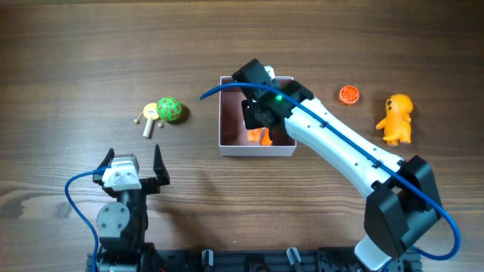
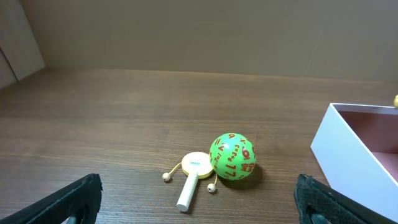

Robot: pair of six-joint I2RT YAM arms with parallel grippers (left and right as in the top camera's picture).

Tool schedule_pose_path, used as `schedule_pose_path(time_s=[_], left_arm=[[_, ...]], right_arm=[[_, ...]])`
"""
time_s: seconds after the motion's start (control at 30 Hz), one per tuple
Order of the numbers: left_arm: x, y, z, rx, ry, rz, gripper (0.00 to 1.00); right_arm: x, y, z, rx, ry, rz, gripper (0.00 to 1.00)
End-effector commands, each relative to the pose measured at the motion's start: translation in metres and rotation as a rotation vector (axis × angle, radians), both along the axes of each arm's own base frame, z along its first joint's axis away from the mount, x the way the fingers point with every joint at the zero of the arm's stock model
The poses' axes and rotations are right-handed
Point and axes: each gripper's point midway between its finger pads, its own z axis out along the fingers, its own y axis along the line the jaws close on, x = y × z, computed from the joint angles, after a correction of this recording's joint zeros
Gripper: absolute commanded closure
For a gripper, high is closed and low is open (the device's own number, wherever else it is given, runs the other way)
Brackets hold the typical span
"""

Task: Pack container
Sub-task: 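Carry the duck into the box with the right gripper and release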

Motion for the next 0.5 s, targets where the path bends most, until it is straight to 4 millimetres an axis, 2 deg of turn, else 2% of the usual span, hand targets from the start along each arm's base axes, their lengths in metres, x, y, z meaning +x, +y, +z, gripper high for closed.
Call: schedule_pose_path(time_s=[0.0, 0.1, 0.23, 0.37, 0.47], left_arm=[[0.0, -0.001, -0.001, 0.013, -0.004, -0.013, 0.0], [0.0, -0.001, -0.001, 0.013, -0.004, -0.013, 0.0], [0.0, -0.001, -0.001, 0.013, -0.004, -0.013, 0.0], [0.0, -0.001, -0.001, 0.013, -0.004, -0.013, 0.0], [0.0, -0.001, -0.001, 0.013, -0.004, -0.013, 0.0]], right_arm=[[0.003, 0.015, -0.002, 0.074, 0.001, 0.01, 0.96], [0.004, 0.03, 0.002, 0.15, 0.005, 0.04, 0.96], [0.003, 0.031, -0.001, 0.171, 0.015, 0.001, 0.96], [-0.001, 0.031, -0.02, 0.169, 0.037, -0.009, 0.96], [-0.006, 0.04, -0.041, 0.206, 0.073, 0.013, 0.96]])
